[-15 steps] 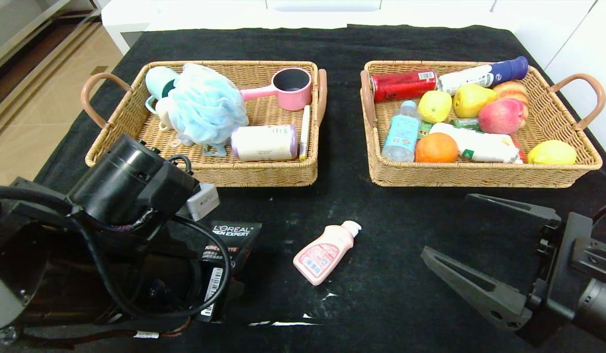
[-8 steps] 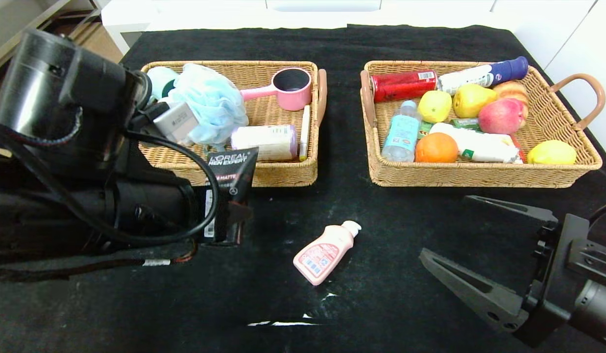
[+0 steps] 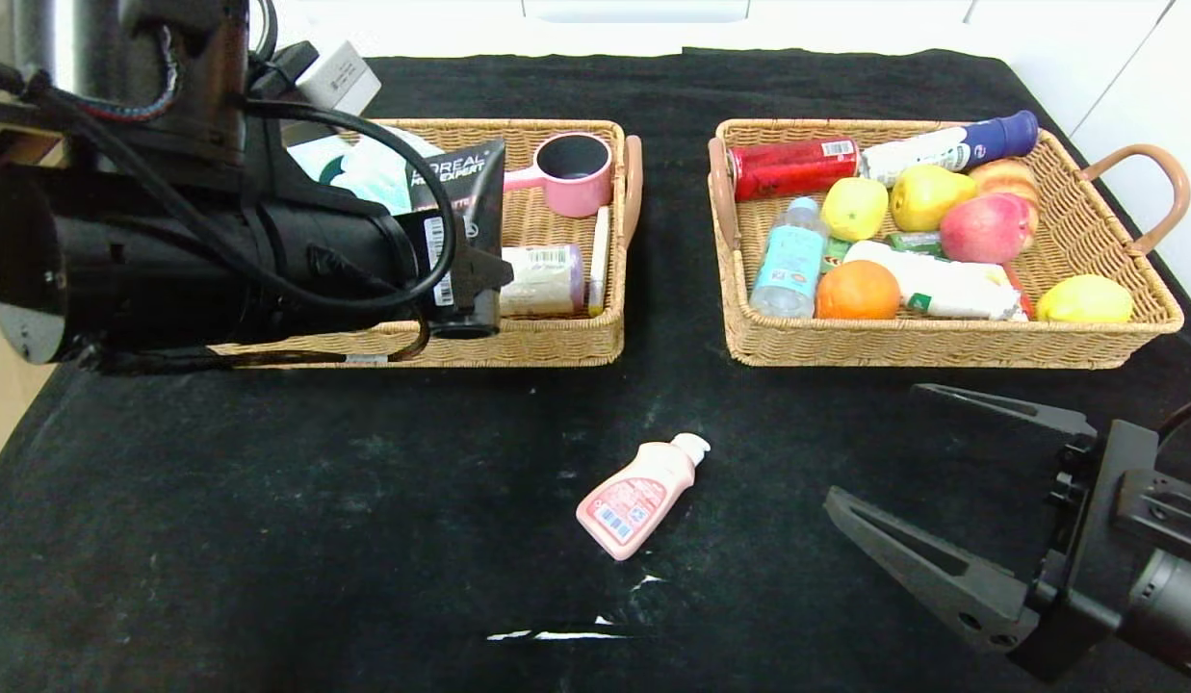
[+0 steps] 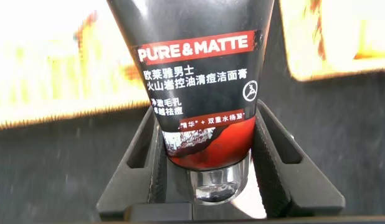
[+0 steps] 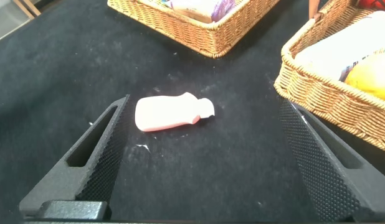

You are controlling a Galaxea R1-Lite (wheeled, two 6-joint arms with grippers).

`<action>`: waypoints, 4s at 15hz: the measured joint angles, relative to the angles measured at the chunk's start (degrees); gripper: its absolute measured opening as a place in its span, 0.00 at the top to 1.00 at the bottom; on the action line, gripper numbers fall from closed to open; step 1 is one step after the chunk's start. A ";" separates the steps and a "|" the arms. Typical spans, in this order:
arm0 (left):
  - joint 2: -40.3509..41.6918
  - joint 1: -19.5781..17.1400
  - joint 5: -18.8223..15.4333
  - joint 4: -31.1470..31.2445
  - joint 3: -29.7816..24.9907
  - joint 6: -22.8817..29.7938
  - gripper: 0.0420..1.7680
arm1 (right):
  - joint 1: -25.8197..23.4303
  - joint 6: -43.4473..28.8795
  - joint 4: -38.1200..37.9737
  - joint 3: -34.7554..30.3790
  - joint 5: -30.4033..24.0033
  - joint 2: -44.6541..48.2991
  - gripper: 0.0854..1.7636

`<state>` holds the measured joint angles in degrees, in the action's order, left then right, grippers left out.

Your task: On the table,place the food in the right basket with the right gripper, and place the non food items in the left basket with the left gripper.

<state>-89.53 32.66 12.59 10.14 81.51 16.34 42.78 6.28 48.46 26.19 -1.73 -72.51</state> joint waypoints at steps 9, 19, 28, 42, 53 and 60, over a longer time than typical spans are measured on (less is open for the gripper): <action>-11.80 -2.90 2.26 -6.38 14.80 -5.21 0.54 | -0.11 0.00 0.20 0.10 0.00 0.35 0.03; -20.78 -6.23 3.08 -6.46 23.92 -6.01 0.54 | -0.09 0.00 0.29 0.18 0.00 0.82 0.03; -21.44 -6.62 3.50 -6.45 24.14 -6.00 0.32 | 0.00 0.11 0.16 0.27 0.00 1.48 0.03; -11.68 -1.33 3.25 -5.90 6.56 -13.47 0.08 | 0.90 0.09 -0.01 0.05 0.00 1.56 0.03; -4.94 3.61 -7.86 -4.67 -9.18 -27.82 0.04 | 1.24 0.13 0.02 0.02 0.00 1.71 0.03; -6.10 8.52 -7.39 -4.02 -11.80 -29.98 0.04 | 1.18 0.50 0.00 0.30 -0.02 2.32 0.03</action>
<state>-95.62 41.18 5.21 6.12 69.71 -13.64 43.96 6.78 48.46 26.49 -1.76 -70.19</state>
